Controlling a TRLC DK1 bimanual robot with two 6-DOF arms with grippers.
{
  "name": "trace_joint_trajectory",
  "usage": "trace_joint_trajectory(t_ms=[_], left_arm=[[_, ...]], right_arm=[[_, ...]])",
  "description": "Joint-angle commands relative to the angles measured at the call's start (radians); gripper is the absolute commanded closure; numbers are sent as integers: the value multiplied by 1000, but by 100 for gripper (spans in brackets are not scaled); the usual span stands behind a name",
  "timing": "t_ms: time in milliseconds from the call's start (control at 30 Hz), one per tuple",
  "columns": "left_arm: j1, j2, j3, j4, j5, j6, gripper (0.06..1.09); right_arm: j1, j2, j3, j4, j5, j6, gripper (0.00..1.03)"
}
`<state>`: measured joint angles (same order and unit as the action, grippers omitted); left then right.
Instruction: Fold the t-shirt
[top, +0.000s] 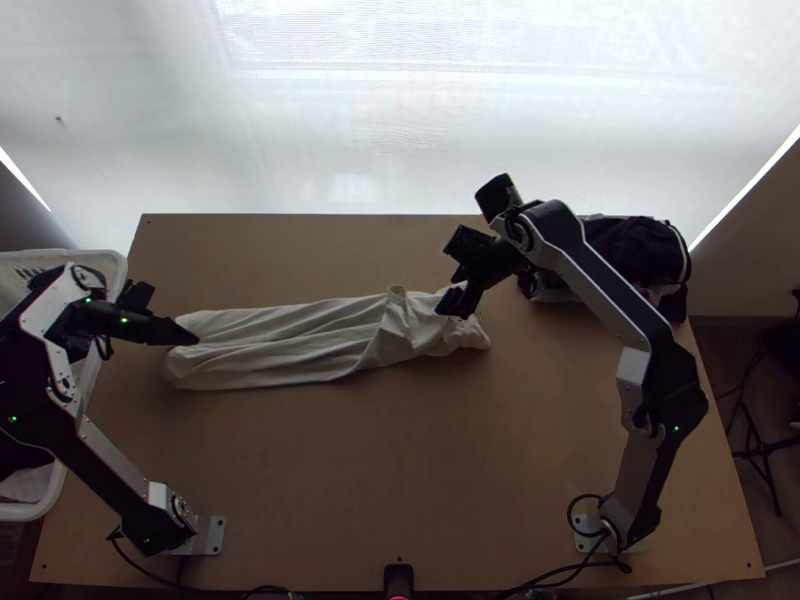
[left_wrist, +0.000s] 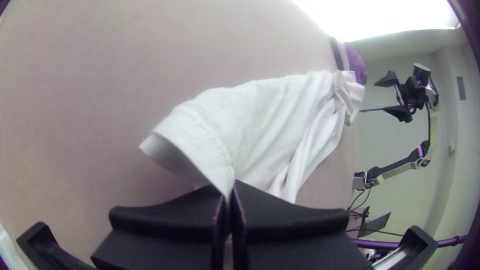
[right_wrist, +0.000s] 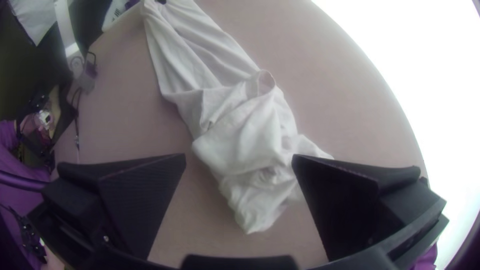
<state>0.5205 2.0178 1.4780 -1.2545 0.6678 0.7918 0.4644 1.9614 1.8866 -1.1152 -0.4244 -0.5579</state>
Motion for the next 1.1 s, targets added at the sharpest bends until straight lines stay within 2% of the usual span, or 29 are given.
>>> trace_joint_trajectory(t_ms=[0,233,500,767,1067], left_arm=[[26,-65,84,-94,3,30,105],[-80,-137,173,-177,70,-14,105],[-284,-163,288,-186,133,-140,105],[-519,-102,493,-177,219,-276,105],[-752,52,714,-157,222,-364,105]], right_arm=[[-18,-38,-37,2,-2,0,4],[-20,-42,-49,8,-2,3,4],[-29,-61,-73,8,-2,3,4],[-26,-78,-173,58,-4,23,4],[-38,-93,-273,124,-4,56,4]])
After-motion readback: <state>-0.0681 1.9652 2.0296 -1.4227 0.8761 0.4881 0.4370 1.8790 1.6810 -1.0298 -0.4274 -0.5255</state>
